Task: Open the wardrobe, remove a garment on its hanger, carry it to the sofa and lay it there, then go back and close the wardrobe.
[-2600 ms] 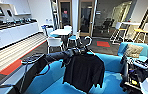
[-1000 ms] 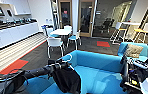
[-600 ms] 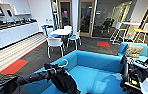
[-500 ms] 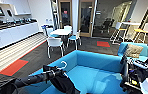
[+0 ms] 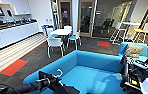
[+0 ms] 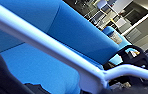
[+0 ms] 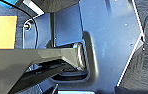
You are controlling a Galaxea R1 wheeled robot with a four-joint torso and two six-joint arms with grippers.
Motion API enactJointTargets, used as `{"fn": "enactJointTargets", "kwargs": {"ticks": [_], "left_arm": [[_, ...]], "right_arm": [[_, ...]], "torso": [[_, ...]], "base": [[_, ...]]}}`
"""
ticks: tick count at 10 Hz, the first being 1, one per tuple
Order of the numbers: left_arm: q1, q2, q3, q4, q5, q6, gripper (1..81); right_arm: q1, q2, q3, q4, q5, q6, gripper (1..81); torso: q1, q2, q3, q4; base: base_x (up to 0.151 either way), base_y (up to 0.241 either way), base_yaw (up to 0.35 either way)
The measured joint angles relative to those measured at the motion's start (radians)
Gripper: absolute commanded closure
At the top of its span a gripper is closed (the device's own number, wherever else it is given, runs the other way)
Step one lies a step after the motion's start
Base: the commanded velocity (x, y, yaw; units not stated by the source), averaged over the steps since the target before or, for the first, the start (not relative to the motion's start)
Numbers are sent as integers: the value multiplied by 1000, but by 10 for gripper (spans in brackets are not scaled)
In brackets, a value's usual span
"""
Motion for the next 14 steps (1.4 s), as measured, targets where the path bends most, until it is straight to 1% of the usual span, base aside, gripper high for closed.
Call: {"fn": "enactJointTargets", "kwargs": {"ticks": [5,9,11,13,14], "left_arm": [[133,-47,-32,71,-2,0,811],[243,-53,-146,123,-8,13,811],[300,-40,-204,146,-9,18,811],[319,-18,-254,174,-14,19,811],[329,-11,-266,208,-14,21,10]], "right_arm": [[0,0,0,0,1,0,10],[0,2,0,-1,0,0,10],[0,9,-1,-1,0,-1,10],[0,14,-1,-1,0,-2,10],[0,14,-2,-1,0,-2,10]], "torso": [[0,0,0,0],[0,0,0,0],[0,0,0,0],[0,0,0,0],[0,0,0,0]], "base": [[0,0,0],[0,0,0],[0,0,0],[0,0,0],[0,0,0]]}}
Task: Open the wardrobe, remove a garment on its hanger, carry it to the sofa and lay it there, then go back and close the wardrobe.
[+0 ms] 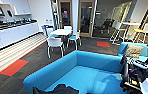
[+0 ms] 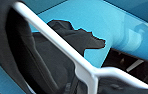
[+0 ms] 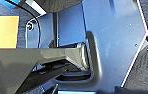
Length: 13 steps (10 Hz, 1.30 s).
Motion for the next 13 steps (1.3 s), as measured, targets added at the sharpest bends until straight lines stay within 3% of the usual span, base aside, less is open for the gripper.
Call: {"fn": "enactJointTargets", "kwargs": {"ticks": [6,10,13], "left_arm": [[38,27,-18,53,0,3,10],[92,69,-197,56,-1,2,10],[226,171,-319,106,-82,2,10]], "right_arm": [[0,0,-1,0,0,0,10],[0,1,-4,0,1,0,10],[0,1,-5,0,0,0,10]], "torso": [[0,0,0,0],[0,0,0,0],[0,0,1,0]], "base": [[0,0,0],[0,0,0],[0,0,0]]}}
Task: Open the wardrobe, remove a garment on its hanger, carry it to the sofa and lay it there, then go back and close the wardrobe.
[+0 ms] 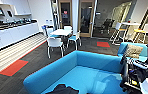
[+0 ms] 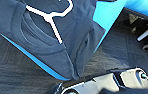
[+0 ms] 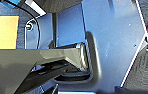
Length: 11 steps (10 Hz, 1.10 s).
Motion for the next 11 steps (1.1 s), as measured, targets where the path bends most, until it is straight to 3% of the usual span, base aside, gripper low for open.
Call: {"fn": "enactJointTargets", "kwargs": {"ticks": [4,6,11], "left_arm": [[156,153,-159,81,-96,0,10],[222,189,-168,96,-122,0,10],[241,224,-177,100,-125,0,10]], "right_arm": [[0,21,-40,0,-1,0,10],[0,36,-70,0,-2,0,10],[1,42,-76,0,-4,0,10]], "torso": [[-1,0,0,0],[-2,0,0,0],[-3,-1,1,0]], "base": [[0,0,0],[0,0,0],[-13,0,0]]}}
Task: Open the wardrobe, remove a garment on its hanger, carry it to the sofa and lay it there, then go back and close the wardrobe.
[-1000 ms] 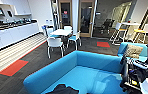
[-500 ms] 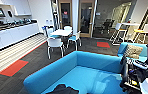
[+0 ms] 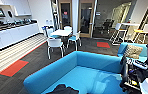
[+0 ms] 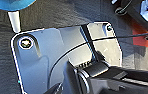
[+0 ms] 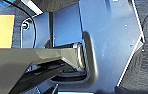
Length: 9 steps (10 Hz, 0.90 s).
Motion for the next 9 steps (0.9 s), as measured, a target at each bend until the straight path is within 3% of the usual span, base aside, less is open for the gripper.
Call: {"fn": "enactJointTargets", "kwargs": {"ticks": [9], "left_arm": [[19,9,-1,3,-1,12,10]], "right_arm": [[-1,2,-1,-1,-4,0,10]], "torso": [[0,-1,1,0]], "base": [[-83,0,0]]}}
